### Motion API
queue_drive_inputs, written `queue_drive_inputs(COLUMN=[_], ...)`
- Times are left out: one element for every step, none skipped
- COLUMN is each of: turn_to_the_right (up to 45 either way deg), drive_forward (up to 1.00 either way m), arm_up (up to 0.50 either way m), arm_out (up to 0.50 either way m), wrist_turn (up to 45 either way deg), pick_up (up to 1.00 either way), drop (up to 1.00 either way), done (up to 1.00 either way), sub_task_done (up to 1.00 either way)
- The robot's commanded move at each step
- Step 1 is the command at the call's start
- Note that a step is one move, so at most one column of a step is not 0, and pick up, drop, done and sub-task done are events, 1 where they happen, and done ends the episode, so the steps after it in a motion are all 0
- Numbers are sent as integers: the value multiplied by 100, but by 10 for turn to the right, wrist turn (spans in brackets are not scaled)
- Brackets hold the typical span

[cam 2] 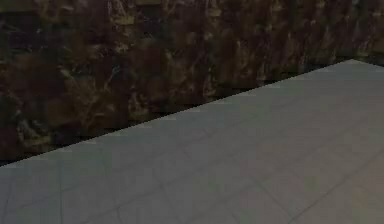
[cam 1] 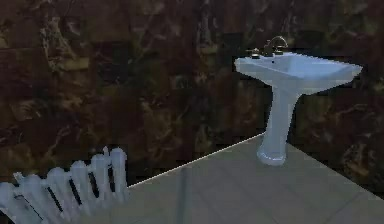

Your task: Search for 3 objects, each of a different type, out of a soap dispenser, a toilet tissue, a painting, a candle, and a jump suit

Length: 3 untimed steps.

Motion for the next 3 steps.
queue_drive_inputs(turn_to_the_right=[-450, -450, -120], drive_forward=[0, 0, 0], arm_up=[0, 0, 0], arm_out=[0, 0, 0], wrist_turn=[0, 0, 0], pick_up=[0, 0, 0], drop=[0, 0, 0], done=[0, 0, 0], sub_task_done=[0, 0, 0])
